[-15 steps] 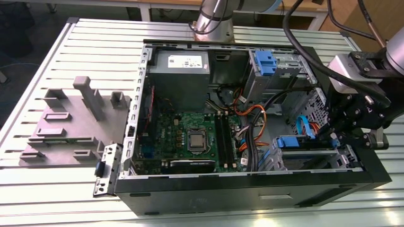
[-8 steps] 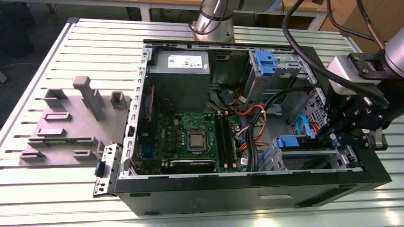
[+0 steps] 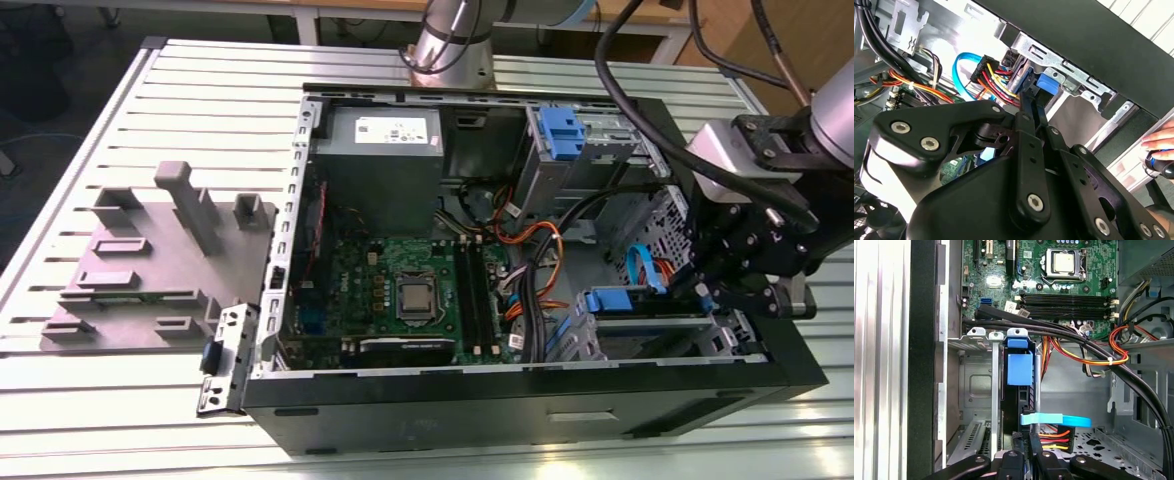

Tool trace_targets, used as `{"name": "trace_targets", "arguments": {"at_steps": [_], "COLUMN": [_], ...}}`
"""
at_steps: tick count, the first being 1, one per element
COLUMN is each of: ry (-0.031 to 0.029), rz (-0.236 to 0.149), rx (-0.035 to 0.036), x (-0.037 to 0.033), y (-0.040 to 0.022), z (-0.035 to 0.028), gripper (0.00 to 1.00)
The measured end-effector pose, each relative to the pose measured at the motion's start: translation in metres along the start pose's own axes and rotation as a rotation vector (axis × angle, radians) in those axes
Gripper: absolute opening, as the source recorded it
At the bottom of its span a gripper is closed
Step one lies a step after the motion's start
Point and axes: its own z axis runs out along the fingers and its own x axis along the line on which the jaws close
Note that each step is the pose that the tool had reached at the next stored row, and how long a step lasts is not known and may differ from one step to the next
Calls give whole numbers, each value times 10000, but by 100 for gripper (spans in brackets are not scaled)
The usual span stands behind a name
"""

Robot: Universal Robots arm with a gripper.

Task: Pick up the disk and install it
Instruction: 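Insert the second disk wire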

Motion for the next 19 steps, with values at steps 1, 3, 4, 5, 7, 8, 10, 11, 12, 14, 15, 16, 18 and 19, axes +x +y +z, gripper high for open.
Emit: {"name": "trace_targets", "arguments": {"at_steps": [1, 3, 4, 5, 7, 8, 10, 11, 12, 14, 15, 16, 18, 19], "ry": [4, 6, 6, 5, 2, 4, 6, 6, 5, -1, -1, 5, 7, 7], "rz": [0, 0, 0, 0, 0, 0, 0, 0, 0, 0, 0, 0, 0, 0], "rx": [0, 0, 0, 0, 0, 0, 0, 0, 0, 0, 0, 0, 0, 0], "x": [0, 1, 1, 1, 1, 1, 1, 1, 1, 2, 2, 3, 3, 3], "y": [0, 0, 0, 0, 0, 0, 0, 0, 0, 0, -1, -1, -1, -1], "z": [2, 2, 2, 5, 16, 16, 16, 16, 17, 28, 35, 38, 39, 39], "gripper": [16, 16, 16, 16, 16, 16, 16, 16, 16, 16, 16, 16, 16, 16]}}
